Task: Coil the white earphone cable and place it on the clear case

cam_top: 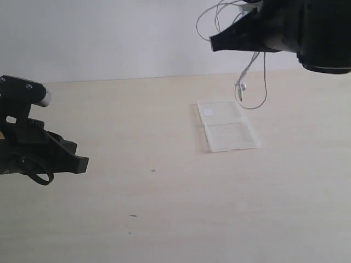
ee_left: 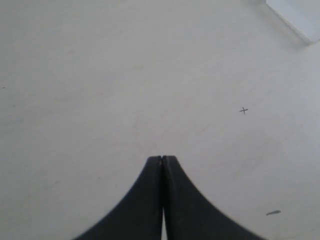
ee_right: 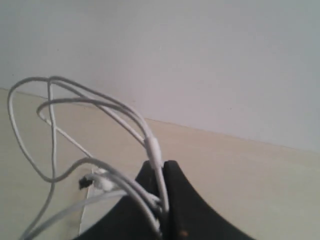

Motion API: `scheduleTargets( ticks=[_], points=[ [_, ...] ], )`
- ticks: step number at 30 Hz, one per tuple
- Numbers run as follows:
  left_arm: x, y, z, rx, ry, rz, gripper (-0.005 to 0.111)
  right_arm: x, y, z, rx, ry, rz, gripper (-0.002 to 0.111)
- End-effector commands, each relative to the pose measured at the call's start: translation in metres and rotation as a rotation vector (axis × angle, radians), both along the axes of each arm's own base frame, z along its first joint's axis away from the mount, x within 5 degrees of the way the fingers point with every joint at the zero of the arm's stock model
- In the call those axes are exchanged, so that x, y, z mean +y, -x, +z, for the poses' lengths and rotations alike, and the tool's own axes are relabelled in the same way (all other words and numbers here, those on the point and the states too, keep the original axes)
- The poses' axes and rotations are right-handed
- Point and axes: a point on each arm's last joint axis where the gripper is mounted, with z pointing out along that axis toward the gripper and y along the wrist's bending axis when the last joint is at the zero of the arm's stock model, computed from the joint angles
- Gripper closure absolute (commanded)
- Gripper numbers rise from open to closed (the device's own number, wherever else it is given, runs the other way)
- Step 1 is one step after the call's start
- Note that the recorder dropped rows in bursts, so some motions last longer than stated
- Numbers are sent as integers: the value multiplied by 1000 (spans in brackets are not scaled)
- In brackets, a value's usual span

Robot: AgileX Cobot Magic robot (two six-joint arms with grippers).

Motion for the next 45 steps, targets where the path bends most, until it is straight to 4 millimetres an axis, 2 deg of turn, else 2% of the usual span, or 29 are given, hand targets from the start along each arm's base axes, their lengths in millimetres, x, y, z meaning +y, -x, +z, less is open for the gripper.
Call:
scheduleTargets(
  ticks=[1,4,8,15,21,23,25,28,34,38,43,45],
  points=[
    [1,2,-2,13,44,49,107,8,-13,8,-28,-14,2,108],
    [3,6,-7,27,38,52,107,0,-18,3,-25,42,-121,108],
    [3,6,-8,24,36,55,107,-3,-17,-4,-4,113,-119,108],
    [4,6,-7,20,37,56,107,7,-10,-30,61,354,165,108],
    [4,6,-7,20,37,56,107,2,-10,-32,71,397,142,108],
    [4,6,-7,20,37,56,107,-3,-10,-31,75,335,47,108],
    [4,6,-7,21,38,57,107,-9,-11,-30,68,202,-61,108],
    [3,6,-8,24,40,58,107,-7,-10,-27,56,41,-91,108],
    [3,6,-8,26,40,58,107,9,-3,-15,70,-359,0,108],
    [3,6,-8,26,40,58,107,11,5,3,44,-463,59,108],
    [3,6,-8,26,40,58,107,3,25,38,-12,-588,115,108],
    [3,6,-8,26,40,58,107,5,35,52,-31,-593,218,108]
  ],
)
